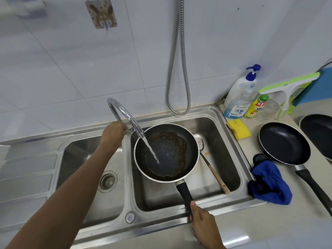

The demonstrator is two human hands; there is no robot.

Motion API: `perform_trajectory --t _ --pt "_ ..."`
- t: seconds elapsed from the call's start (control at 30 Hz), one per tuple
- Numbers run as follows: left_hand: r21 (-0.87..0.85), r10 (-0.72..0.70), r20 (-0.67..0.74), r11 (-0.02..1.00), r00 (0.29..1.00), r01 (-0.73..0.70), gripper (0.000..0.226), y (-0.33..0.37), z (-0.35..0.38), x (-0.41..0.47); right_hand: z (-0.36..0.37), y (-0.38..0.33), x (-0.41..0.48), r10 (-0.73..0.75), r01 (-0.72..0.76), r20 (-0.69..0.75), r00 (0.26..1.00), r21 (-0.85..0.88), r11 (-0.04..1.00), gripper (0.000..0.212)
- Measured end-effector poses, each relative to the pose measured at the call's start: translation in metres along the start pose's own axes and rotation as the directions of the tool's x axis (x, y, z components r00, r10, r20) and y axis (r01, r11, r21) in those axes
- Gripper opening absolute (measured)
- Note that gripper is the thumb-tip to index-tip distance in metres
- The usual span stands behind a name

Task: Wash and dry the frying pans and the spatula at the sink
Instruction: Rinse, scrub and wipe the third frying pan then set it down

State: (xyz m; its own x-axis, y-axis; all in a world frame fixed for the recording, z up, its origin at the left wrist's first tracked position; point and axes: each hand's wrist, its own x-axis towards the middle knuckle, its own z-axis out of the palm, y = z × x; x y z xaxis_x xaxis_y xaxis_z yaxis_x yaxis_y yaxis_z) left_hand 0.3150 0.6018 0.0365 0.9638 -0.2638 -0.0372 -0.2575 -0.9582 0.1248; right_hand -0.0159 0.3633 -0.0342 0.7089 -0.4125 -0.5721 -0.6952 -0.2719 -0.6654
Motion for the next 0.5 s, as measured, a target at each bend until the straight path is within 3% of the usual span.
perform_trajectory --t 0.5 --pt "0.04 0.014 0.078 0.999 0.997 -0.017 0.012 -0.004 0.005 -0.007 0.014 0.003 0.01 0.002 -0.001 0.024 1.0 -0.041 0.999 0.056"
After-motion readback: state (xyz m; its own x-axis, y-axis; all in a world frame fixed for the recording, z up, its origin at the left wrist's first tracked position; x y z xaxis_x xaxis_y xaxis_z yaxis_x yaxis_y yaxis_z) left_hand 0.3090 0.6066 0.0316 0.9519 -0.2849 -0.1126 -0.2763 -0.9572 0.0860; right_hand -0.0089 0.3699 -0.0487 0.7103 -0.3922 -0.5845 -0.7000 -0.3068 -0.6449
